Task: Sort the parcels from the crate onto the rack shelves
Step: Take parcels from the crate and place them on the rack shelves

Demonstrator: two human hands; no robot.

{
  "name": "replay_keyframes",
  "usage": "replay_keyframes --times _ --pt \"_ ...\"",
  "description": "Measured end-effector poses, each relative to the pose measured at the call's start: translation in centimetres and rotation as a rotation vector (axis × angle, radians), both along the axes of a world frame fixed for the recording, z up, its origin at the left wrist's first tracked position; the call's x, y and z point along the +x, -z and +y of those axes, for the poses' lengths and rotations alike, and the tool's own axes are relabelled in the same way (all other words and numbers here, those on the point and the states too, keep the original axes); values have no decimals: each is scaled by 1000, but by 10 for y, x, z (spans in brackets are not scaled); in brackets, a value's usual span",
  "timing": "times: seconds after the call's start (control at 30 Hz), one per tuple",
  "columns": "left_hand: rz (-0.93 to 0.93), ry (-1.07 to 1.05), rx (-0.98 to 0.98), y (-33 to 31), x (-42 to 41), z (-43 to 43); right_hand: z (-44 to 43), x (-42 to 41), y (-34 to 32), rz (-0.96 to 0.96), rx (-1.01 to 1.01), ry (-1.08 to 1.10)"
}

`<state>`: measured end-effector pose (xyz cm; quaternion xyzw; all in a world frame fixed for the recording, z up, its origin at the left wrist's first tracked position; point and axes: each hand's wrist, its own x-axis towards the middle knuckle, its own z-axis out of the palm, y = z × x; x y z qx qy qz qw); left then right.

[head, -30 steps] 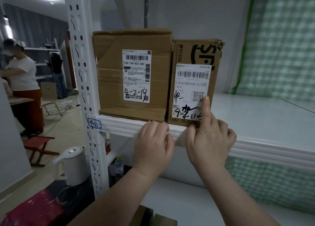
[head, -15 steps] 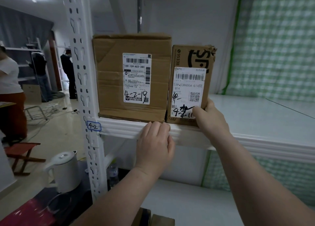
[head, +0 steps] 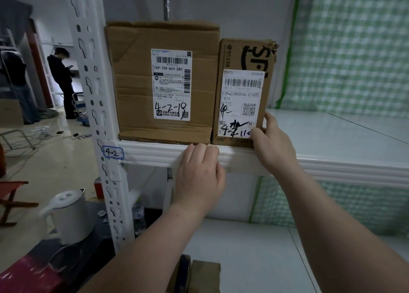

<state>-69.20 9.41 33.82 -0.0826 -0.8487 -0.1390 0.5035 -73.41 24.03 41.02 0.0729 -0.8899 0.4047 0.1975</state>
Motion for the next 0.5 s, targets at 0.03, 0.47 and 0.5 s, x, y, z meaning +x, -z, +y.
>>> replay_keyframes --times 0.03,0.47,0.5 --pt "16 0 -7 1 0 0 1 2 1 16 -15 2" --pt "-335 -30 -51 -11 26 3 20 46 37 117 121 -48" --pt "-413 -28 -27 -10 33 3 22 54 42 111 106 -76"
